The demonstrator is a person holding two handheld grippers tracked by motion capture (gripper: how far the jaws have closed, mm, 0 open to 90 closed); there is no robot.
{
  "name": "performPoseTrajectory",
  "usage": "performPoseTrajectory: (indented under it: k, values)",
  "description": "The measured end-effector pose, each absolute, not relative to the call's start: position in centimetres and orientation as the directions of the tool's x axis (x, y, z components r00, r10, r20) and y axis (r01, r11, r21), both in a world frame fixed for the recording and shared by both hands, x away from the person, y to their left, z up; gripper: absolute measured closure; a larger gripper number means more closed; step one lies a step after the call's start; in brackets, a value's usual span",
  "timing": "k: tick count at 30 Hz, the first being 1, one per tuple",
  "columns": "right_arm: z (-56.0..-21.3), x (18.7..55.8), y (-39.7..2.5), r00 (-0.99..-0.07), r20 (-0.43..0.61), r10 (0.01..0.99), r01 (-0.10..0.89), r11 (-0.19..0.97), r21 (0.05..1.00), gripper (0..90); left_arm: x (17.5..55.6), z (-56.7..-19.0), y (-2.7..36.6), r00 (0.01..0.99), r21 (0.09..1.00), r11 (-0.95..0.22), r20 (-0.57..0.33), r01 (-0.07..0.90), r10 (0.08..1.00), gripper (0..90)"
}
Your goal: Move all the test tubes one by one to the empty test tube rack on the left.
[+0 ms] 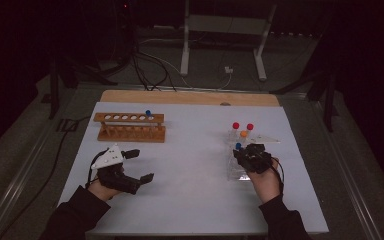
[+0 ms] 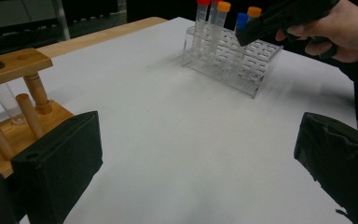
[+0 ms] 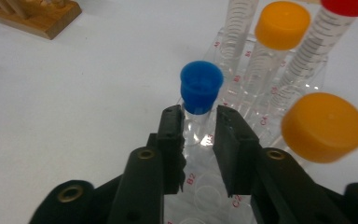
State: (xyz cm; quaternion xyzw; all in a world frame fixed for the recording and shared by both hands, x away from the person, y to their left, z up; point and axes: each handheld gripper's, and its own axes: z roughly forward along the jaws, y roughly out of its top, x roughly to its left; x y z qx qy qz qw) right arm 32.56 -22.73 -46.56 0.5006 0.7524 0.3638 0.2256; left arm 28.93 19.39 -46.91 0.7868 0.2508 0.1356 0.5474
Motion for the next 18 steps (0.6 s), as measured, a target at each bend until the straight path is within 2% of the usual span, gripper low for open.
performPoseTrajectory:
  k: [11,18]
  values:
    - [-46.4,32.7,-22.1,-0.416,-0.022,0.909,0.564,0.277,0.778,77.2,29.0,-46.8,19.6,0.834,0.93,-0.266,-0.071,0.253,0.546,1.9]
    - [-44.3,31.8,-22.4,-0.433,-0.046,0.9,0.512,0.288,0.809,77.3,28.9,-46.1,19.5,0.844,0.931,-0.264,-0.078,0.252,0.531,1.9]
